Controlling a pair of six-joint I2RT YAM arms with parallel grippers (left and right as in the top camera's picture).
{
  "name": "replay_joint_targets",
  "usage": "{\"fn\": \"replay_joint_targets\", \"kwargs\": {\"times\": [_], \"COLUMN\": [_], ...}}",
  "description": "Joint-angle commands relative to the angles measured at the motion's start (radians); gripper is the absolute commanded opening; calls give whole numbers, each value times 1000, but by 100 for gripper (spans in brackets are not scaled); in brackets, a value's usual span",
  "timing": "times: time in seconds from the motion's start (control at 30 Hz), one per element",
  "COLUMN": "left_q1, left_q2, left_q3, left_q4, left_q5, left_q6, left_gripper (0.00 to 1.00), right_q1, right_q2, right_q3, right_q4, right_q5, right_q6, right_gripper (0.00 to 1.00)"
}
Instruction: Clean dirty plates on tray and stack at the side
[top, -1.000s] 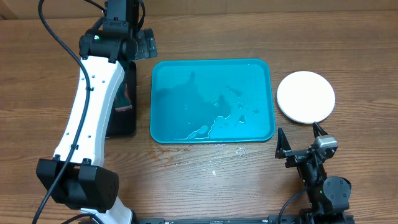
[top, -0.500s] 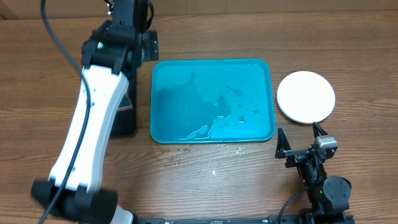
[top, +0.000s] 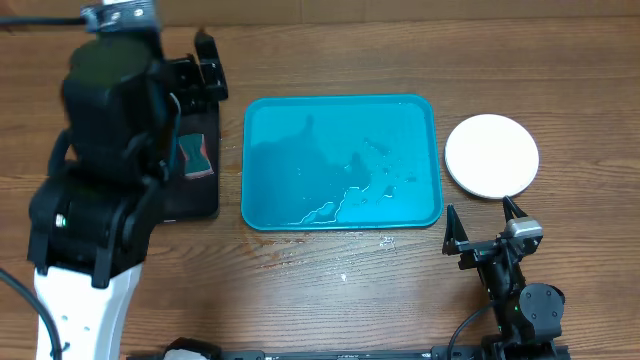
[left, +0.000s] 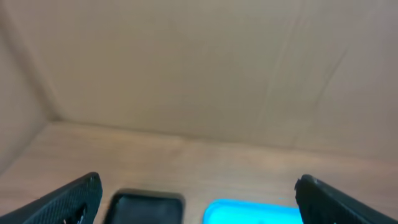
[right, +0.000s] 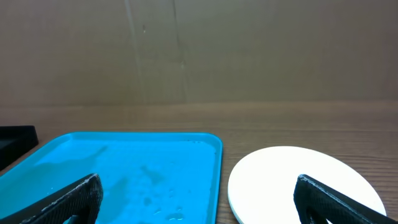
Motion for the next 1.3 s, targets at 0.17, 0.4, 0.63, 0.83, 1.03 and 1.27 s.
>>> {"fn": "replay_joint_targets", "kwargs": {"times": [0.17, 0.4, 0.63, 0.83, 1.03, 1.27], "left_q1": [106, 136, 211, 256, 262, 263], "left_q2": [-266, -508, -743, -916, -1048, -1162], "left_q3": [-636, -1104, -1402, -1544, -1656, -1654], "left_q4": [510, 806, 895, 896, 888, 682], "left_q5": [348, 361, 362, 361, 357, 288], "left_q6": [-45, -92, -175, -174, -126, -35], "left_gripper": [100, 100, 100, 100, 100, 100], "right_q1": [8, 8, 8, 8, 8, 8], "right_q2": [-10, -10, -10, -10, -10, -10], "right_q3": [-11, -11, -11, -11, -11, -11], "right_q4": [8, 8, 8, 8, 8, 8], "right_q5": [6, 6, 6, 6, 6, 6], "right_q6": [3, 3, 3, 3, 3, 3], "right_gripper": [100, 100, 100, 100, 100, 100]}}
